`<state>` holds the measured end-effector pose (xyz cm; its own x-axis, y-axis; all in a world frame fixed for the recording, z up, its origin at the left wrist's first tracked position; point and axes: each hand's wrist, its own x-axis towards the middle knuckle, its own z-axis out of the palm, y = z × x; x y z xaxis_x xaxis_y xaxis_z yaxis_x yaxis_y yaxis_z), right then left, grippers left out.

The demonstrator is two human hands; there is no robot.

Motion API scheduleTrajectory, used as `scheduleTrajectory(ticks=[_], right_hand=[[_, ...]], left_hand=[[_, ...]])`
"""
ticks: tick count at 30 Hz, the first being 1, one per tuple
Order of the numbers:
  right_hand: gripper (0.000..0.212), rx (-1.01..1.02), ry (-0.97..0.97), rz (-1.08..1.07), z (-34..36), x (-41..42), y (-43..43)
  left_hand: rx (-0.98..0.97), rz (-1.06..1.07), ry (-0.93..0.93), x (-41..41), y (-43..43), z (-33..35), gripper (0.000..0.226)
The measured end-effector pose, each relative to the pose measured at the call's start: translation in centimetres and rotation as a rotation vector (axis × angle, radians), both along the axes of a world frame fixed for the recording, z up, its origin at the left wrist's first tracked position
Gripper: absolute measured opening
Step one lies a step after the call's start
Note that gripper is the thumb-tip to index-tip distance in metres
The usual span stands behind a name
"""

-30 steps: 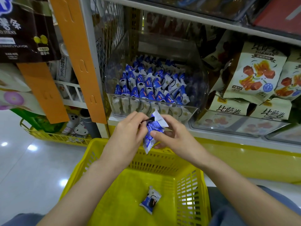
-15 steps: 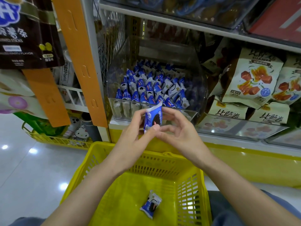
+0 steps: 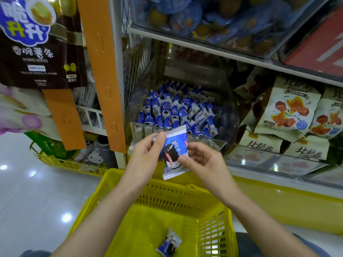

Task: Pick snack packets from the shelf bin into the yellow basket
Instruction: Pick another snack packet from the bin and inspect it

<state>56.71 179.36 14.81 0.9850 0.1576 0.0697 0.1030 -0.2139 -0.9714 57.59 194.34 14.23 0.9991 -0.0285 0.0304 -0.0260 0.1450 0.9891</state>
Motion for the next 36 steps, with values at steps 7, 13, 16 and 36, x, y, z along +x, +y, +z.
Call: scheduleTrajectory(ticks=[7, 13, 16, 36], right_hand=[[0.014, -0.039, 0.010, 0.018, 1.3, 0.8, -0.3], [0.015, -0.224, -0.110, -0.219, 4.3, 4.7, -1.9], [0.024, -0.306, -0.175, -0.414, 5.4, 8.4, -2.7], [0.027, -1.016, 0.164, -0.128, 1.3, 16.2, -1.3]], left_hand=[[0.163, 0.043, -0.083, 1.3, 0.3, 1.2, 0.039], [0.608, 0.097, -0.395, 3.6, 1.1, 2.2, 0.020], [0.908, 0.072, -0.494, 5.0, 1.9, 1.7, 0.026], [1.156, 0.015, -0.548, 5.7, 2.4, -1.0, 0.034]])
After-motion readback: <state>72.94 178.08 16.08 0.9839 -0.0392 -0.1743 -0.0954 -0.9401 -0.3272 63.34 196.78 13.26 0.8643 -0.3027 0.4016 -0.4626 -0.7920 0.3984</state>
